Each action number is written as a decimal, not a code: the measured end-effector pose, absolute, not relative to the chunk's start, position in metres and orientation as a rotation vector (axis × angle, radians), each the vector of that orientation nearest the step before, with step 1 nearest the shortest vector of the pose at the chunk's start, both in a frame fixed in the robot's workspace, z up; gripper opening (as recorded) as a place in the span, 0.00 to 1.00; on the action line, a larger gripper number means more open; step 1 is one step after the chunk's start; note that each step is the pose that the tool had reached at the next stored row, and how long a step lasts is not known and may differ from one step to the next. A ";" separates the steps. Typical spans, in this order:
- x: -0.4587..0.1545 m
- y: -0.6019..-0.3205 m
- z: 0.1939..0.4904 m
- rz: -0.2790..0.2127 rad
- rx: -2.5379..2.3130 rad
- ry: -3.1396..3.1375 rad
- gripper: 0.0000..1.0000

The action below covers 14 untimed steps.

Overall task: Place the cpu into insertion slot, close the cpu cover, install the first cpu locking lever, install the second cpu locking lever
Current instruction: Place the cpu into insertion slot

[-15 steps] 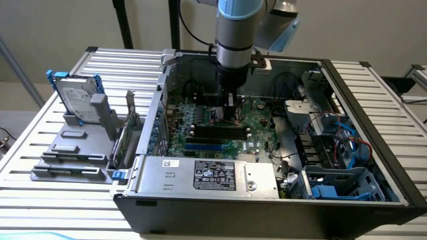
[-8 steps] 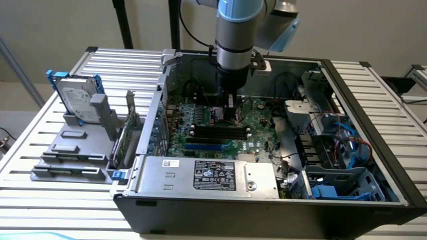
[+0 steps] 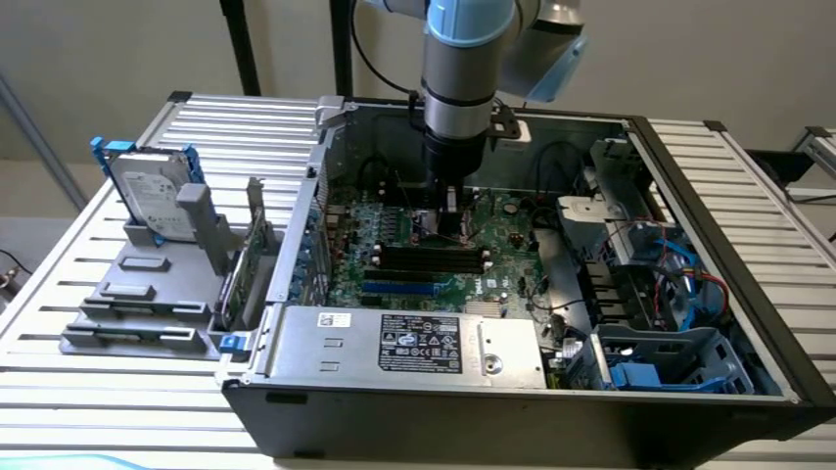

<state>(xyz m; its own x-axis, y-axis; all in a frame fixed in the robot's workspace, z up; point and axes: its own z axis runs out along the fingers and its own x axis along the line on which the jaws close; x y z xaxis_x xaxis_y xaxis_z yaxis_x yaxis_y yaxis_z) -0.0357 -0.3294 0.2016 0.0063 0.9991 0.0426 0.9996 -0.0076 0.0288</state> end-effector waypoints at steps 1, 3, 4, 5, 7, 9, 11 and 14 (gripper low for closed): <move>-0.036 -0.329 0.201 -0.079 -2.222 -2.206 0.55; -0.036 -0.329 0.201 -0.079 -2.223 -2.205 0.55; -0.036 -0.328 0.201 -0.079 -2.224 -2.203 0.55; -0.035 -0.328 0.200 -0.079 -2.226 -2.202 0.55; -0.035 -0.327 0.200 -0.079 -2.229 -2.200 0.55; -0.035 -0.327 0.200 -0.077 -2.233 -2.197 0.55; -0.035 -0.327 0.199 -0.076 -2.234 -2.198 0.55; -0.035 -0.327 0.199 -0.073 -2.235 -2.199 0.55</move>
<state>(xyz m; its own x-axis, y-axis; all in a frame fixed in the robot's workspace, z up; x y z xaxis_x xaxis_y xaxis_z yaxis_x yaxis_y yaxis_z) -0.0348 -0.3266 0.1991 0.0160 0.9992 0.0371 0.9994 -0.0170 0.0289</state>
